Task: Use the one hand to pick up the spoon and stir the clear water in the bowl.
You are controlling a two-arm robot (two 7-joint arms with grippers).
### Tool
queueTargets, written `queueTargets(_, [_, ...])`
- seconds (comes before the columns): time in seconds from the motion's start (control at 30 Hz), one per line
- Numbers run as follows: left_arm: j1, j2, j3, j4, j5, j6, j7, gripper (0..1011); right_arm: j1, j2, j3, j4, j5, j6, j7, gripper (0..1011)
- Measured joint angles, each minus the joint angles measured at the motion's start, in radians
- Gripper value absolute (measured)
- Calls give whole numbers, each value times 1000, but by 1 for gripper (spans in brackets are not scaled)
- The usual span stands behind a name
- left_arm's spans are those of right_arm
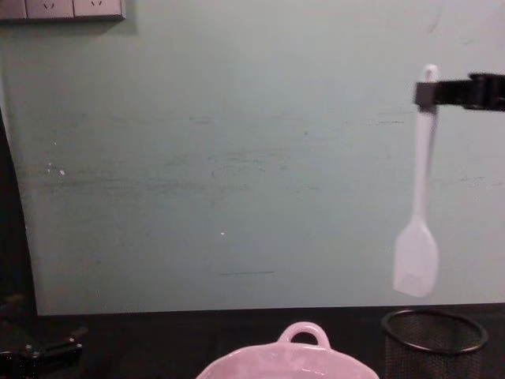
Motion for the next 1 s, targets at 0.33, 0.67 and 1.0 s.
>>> queueTargets(0.33, [0,0,0,0,0,0,0,1011,88,-89,-106,80,-45,-10,94,121])
queueTargets(0.67, [0,0,0,0,0,0,0,1011,107,-156,-196,210,-128,-104,183,120])
queueTargets(1.0, [0,0,0,0,0,0,0,1011,71,-193,-219,282,-166,-206,256,120])
